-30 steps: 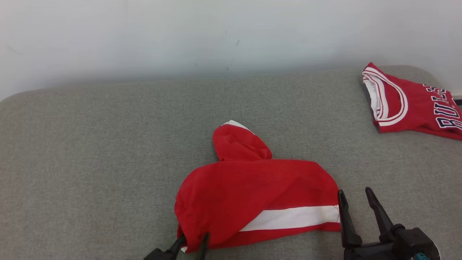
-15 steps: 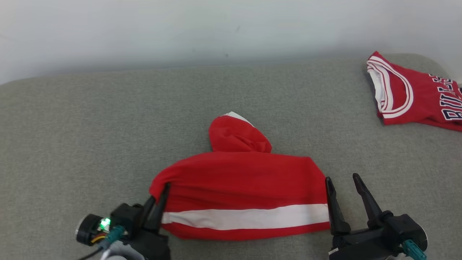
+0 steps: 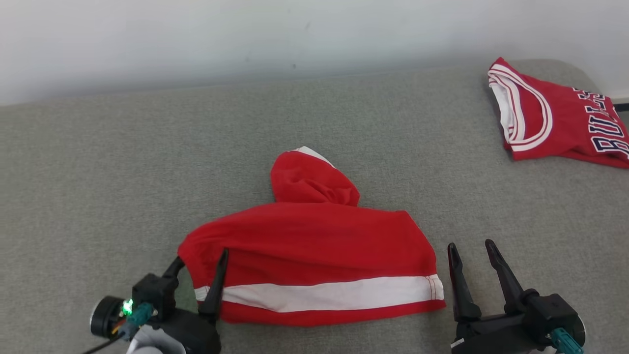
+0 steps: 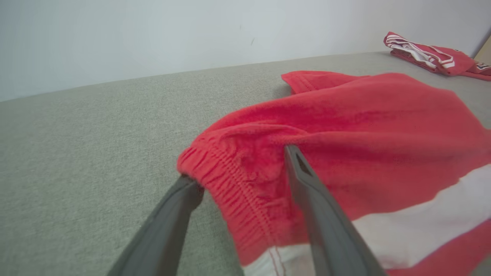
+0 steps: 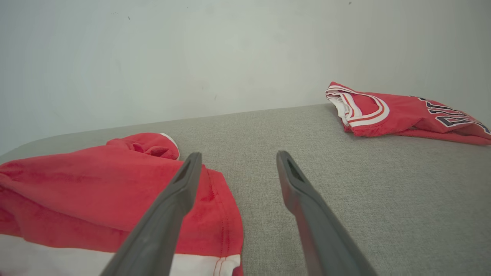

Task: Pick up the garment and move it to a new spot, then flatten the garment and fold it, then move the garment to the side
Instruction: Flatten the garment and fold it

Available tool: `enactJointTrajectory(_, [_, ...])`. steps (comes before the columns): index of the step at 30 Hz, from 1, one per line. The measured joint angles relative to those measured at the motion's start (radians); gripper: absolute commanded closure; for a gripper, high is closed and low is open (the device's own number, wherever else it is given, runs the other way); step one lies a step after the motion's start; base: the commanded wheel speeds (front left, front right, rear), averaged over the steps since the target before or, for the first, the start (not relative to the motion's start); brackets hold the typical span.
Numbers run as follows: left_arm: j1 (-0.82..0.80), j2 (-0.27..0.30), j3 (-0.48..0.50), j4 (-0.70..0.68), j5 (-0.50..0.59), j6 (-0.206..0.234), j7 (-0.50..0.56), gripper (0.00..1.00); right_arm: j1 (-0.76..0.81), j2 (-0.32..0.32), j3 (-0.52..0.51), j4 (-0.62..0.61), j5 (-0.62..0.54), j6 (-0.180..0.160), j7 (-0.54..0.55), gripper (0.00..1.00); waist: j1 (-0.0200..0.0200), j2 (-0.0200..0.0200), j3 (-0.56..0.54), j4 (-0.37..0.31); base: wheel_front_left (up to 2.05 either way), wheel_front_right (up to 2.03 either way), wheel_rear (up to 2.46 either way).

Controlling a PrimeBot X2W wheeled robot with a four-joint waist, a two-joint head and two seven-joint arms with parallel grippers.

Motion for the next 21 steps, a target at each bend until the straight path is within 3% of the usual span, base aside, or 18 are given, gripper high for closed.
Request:
enactJointTrajectory(10, [0.152,-0.055,0.06,-0.132,0.021,0.0,0.0,0.0,0.023,-0.001,-0.005,-0.002,0.004,0.0,0.0,0.0,0.0,0.0,-0.037,0.062,0.0,0.0,0.0])
enactJointTrajectory(21, [0.255,-0.084,0.216,-0.335,0.089,0.016,0.0,0.0,0.044,-0.005,-0.017,0.002,0.009,0.0,0.0,0.0,0.0,-0.0001,-0.083,0.135,0.0,0.0,0.0])
